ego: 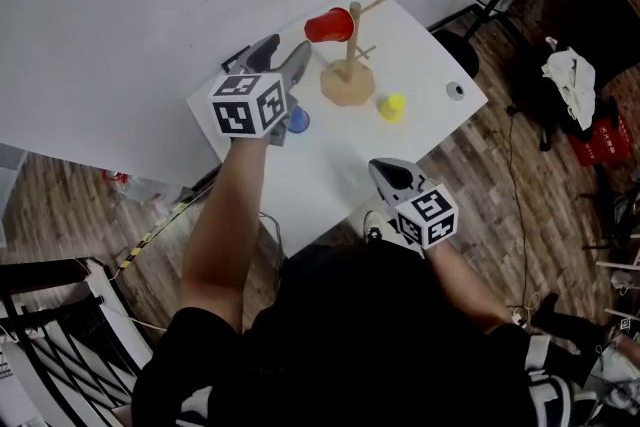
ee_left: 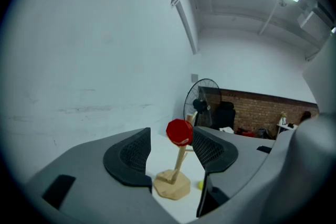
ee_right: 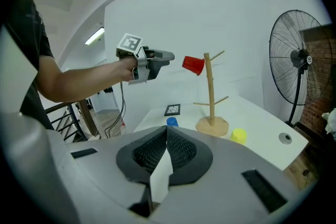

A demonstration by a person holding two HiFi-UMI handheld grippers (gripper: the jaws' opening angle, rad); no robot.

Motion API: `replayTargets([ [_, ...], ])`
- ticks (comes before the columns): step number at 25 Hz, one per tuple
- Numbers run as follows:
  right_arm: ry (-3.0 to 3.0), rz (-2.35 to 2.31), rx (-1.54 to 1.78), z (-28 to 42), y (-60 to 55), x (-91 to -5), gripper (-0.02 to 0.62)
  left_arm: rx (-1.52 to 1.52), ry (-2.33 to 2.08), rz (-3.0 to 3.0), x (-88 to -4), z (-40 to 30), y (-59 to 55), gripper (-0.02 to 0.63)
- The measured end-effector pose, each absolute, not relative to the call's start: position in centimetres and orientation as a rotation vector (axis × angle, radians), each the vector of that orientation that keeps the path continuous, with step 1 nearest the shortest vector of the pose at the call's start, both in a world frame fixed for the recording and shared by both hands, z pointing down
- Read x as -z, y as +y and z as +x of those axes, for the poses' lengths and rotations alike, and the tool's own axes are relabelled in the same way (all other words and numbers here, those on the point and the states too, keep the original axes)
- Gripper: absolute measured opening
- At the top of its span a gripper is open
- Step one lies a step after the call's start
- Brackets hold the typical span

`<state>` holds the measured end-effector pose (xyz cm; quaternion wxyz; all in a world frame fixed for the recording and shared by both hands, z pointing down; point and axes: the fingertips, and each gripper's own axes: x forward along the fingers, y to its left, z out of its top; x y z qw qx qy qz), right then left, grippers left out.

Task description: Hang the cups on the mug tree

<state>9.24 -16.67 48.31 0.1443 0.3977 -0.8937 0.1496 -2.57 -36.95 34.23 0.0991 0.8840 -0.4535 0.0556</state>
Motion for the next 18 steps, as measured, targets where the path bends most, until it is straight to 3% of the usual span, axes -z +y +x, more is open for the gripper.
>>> replayTargets([
  [18,-2.574,1.104,-0.439,8.9,-17.1,-49.1,0.006,-0.726,-1.437,2.402,-51.6,-7.9,-32.6,0.259],
])
